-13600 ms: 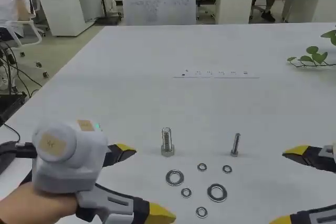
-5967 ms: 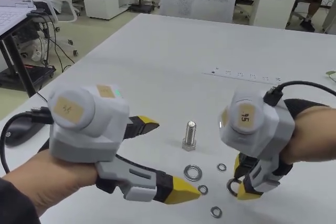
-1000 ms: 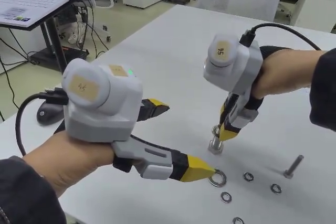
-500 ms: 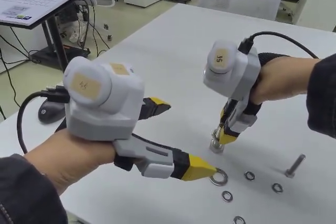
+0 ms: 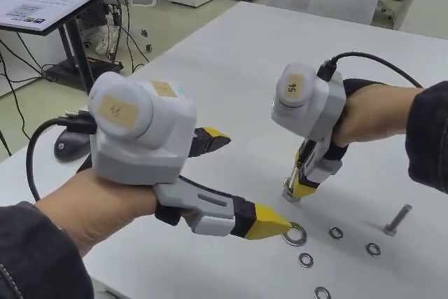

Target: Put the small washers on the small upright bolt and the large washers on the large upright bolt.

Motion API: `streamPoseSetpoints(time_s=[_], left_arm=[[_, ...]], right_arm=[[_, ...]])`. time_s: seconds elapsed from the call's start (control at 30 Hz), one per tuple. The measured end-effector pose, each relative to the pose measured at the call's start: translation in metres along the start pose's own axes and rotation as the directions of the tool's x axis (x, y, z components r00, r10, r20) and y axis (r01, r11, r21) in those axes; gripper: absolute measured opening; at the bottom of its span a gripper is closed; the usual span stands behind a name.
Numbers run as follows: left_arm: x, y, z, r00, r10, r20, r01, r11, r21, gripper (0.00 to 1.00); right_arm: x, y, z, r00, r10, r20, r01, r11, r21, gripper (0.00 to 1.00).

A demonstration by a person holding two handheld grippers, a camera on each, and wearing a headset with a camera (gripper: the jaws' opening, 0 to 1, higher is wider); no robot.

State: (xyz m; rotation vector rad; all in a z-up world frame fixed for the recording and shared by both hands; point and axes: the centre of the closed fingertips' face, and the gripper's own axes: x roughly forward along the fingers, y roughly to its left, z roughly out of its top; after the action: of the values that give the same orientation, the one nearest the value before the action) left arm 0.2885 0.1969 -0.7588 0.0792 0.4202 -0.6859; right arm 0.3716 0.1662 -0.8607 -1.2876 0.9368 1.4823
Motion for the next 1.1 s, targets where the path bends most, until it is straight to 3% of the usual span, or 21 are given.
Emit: streamPoseSetpoints(time_s=[0.97,1.1], left_arm=[[0.0003,-0.0022,-0.0005,1.0000,-0.008,0.000,0.008,1.000,0.003,0.88],[0.0003,-0.0024,-0.0007,1.0000,-0.010,-0.002,0.010,1.000,0.004,0.87]], right_arm=[[0.0058,-0.0058,-0.0044,1.0000,-0.005,0.008,0.005,1.000,-0.010,0.23],[0.0046,-0.0068,-0.0052,0.9999,-0.007,0.011,0.007,1.000,-0.019,0.27]])
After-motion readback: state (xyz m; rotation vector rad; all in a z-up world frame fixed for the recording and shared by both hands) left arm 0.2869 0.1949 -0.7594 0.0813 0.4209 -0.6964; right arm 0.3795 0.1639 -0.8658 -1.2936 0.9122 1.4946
